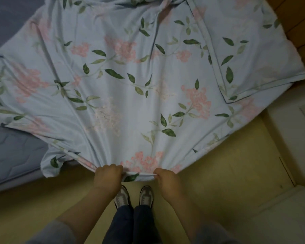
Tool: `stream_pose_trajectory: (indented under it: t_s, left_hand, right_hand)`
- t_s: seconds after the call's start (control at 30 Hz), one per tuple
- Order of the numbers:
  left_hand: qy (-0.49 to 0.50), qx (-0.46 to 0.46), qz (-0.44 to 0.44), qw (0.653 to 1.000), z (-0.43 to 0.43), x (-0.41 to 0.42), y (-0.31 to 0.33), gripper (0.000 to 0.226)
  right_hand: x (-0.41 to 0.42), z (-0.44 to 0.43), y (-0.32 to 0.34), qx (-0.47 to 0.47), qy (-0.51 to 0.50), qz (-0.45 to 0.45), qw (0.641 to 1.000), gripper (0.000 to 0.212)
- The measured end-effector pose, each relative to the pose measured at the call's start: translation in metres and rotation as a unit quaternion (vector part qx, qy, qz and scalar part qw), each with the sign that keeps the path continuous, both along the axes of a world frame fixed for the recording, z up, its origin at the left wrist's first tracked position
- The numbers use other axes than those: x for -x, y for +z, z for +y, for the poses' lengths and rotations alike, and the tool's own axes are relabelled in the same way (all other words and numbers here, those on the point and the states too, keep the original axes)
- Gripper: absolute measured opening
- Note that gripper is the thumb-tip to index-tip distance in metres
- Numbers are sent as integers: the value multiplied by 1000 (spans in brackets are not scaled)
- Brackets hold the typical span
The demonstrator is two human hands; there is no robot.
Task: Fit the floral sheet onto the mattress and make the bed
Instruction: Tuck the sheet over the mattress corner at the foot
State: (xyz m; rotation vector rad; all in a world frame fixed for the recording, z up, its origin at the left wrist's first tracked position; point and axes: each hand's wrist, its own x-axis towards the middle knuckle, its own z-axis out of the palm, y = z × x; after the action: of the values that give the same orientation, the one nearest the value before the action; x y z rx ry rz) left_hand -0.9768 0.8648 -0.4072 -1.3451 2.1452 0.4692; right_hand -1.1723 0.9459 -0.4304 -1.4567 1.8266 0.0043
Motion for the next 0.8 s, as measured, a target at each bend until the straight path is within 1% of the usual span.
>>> stream_pose_trajectory:
  t_s: [0.07, 0.13, 0.2, 0.27, 0.33, 0.47, 0.6, 0.7, 0.8]
  left_hand:
    - [29, -4, 21, 999, 5, 0, 3, 18]
    - [51, -9, 61, 997, 10, -2, 5, 22]
    - [58, -1, 87, 994, 15, -3, 13, 28]
    - [86, 8, 108, 990, 16, -3, 25, 32]
    - [120, 15, 128, 984, 17, -5, 40, 31]
    - [174, 26, 170, 970, 21, -13, 79, 21]
    - [221, 57, 195, 954, 29, -31, 127, 12]
    - [253, 79, 205, 942, 38, -49, 151, 14]
    - [305, 102, 210, 923, 49, -76, 177, 16]
  right_hand:
    - [1, 2, 5, -12, -29, -24, 999, 23]
    - [3, 2, 13, -23, -67, -46, 996, 31]
    - [6, 1, 25, -9, -90, -50, 995, 35]
    - [11, -4, 38, 19, -92, -46, 995, 33]
    - [14, -9, 56, 41, -86, -44, 994, 31]
    - [11, -23, 98, 67, -74, -42, 994, 26]
    - [-10, -41, 151, 87, -39, -65, 993, 29]
    - [-32, -52, 178, 88, -14, -72, 993, 33]
    - [-69, -60, 202, 90, 12, -88, 992, 34]
